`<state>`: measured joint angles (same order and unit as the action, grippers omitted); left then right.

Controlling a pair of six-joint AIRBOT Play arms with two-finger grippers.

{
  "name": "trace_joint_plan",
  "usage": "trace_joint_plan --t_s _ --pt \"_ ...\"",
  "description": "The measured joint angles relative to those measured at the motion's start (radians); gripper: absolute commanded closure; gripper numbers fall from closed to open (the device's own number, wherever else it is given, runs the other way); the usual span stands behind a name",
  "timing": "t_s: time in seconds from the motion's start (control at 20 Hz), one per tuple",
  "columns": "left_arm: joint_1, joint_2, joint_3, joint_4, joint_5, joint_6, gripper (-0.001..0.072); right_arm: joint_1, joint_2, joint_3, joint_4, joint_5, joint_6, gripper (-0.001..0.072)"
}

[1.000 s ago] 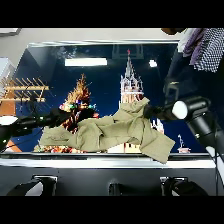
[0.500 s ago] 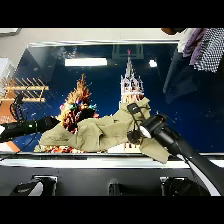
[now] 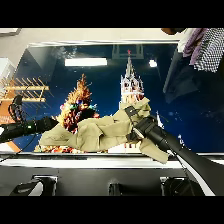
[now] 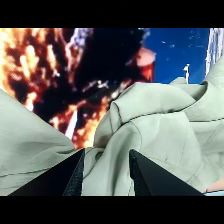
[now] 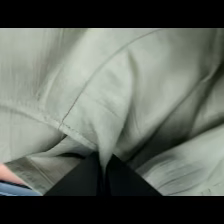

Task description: Fold the clothes and pants, and hang the long-sleeved shirts on hangers.

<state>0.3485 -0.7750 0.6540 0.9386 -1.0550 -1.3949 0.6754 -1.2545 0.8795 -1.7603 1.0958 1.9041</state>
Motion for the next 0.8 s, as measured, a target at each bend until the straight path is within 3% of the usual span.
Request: trace_joint_plan --t_s 0.5,0.55,0.6,0.65,0.8 --pt "0.002 0.000 0.000 0.077 -0.043 0.043 0.0367 0.000 0.164 0.116 -0.002 0.178 0.086 0.0681" --pt "0.008 0.000 0.000 0.108 -0.045 0.019 0.0348 0.000 0.188 0.129 -0.003 0.188 0.097 0.0681" --pt "0.021 0.002 0.000 0.141 -0.047 -0.008 0.0262 0.000 0.206 0.138 -0.003 0.195 0.107 0.0681" --pt "0.045 0.006 0.000 0.173 -0.052 -0.039 0.0223 0.000 0.221 0.144 -0.003 0.206 0.115 0.0681" --pt "0.167 0.030 0.001 0.231 -0.062 -0.115 0.0191 0.000 0.243 0.154 -0.002 0.233 0.132 0.0681"
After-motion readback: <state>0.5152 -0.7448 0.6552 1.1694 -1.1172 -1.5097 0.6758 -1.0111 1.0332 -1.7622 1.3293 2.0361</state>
